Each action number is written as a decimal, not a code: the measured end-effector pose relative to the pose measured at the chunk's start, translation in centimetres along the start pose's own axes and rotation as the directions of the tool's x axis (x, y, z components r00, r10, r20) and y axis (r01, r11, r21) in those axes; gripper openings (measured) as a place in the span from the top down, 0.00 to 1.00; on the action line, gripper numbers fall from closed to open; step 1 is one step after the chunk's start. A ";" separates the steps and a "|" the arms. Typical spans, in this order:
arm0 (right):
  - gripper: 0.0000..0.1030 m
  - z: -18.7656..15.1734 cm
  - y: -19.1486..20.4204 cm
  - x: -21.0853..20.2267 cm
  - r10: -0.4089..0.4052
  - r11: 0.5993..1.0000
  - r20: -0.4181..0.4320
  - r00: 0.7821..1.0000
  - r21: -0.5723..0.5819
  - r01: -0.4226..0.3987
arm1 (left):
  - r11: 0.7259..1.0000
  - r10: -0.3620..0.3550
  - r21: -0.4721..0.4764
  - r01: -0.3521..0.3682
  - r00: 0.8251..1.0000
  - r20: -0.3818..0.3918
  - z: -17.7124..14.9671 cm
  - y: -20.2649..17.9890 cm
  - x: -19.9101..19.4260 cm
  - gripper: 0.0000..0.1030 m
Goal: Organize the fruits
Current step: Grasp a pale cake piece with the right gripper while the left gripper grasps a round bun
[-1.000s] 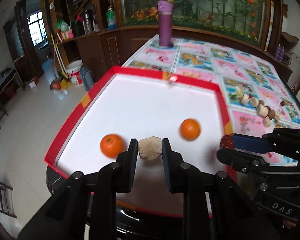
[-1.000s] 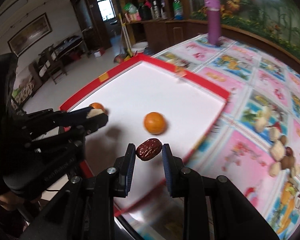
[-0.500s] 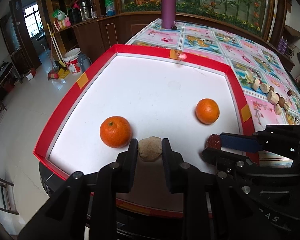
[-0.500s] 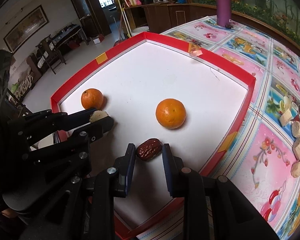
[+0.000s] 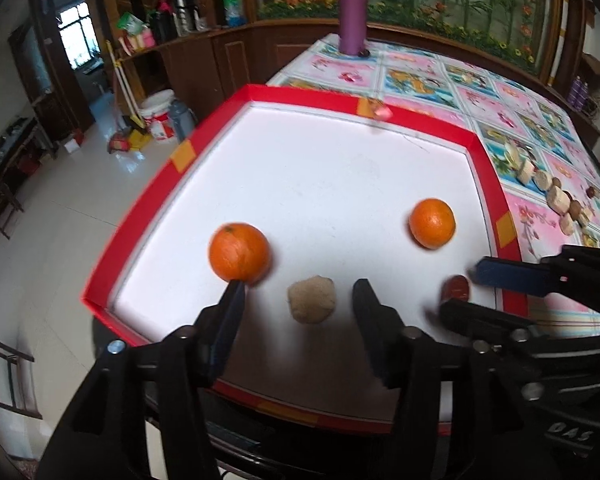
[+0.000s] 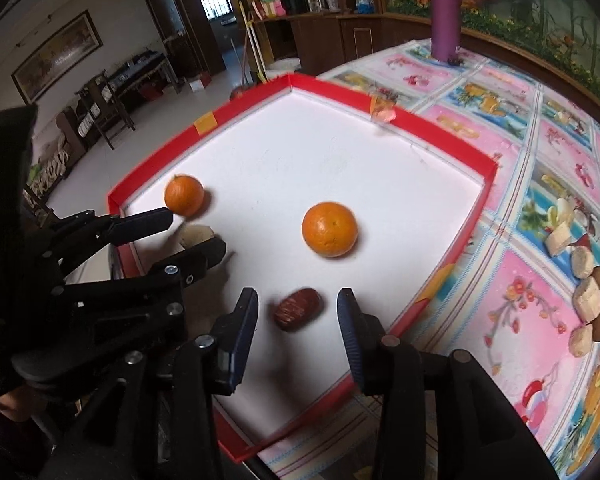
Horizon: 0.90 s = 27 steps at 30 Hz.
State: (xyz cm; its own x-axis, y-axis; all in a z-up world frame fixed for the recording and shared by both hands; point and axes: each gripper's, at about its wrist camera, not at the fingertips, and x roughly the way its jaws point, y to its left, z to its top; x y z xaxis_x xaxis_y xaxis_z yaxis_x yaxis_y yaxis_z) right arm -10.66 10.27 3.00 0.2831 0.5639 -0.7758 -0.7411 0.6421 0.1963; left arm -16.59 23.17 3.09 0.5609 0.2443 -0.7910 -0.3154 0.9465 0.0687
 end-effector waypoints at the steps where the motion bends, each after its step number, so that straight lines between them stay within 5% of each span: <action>1: 0.60 0.0 -0.2 -0.4 -0.001 1.000 0.012 1.000 0.003 0.001 | 1.000 0.008 -0.007 -0.008 1.000 0.008 0.1 0.1 -0.3 0.43; 13: 0.60 -2.7 -8.0 -6.5 -0.115 0.985 0.114 0.987 0.141 0.098 | 0.996 -0.081 0.041 0.077 0.992 0.099 1.5 -4.1 -4.3 0.34; 21: 0.60 -6.5 -16.9 -10.4 -0.238 0.929 0.108 0.965 0.315 0.194 | 0.955 -0.234 0.197 0.221 0.971 0.044 2.0 -12.5 -5.0 0.33; 27: 0.60 -7.3 -21.1 -10.6 -0.325 0.894 0.051 0.944 0.343 0.289 | 0.921 -0.285 0.271 0.279 0.958 -0.020 2.8 -18.0 -3.7 0.33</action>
State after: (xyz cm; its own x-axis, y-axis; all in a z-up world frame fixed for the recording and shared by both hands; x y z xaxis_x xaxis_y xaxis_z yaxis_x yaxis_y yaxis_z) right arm -2.47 -13.04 2.65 0.5388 0.3504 -0.7661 -0.3718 0.9149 0.1570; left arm -10.82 5.83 6.45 0.6122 -0.0397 -0.7897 0.0737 0.9973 0.0070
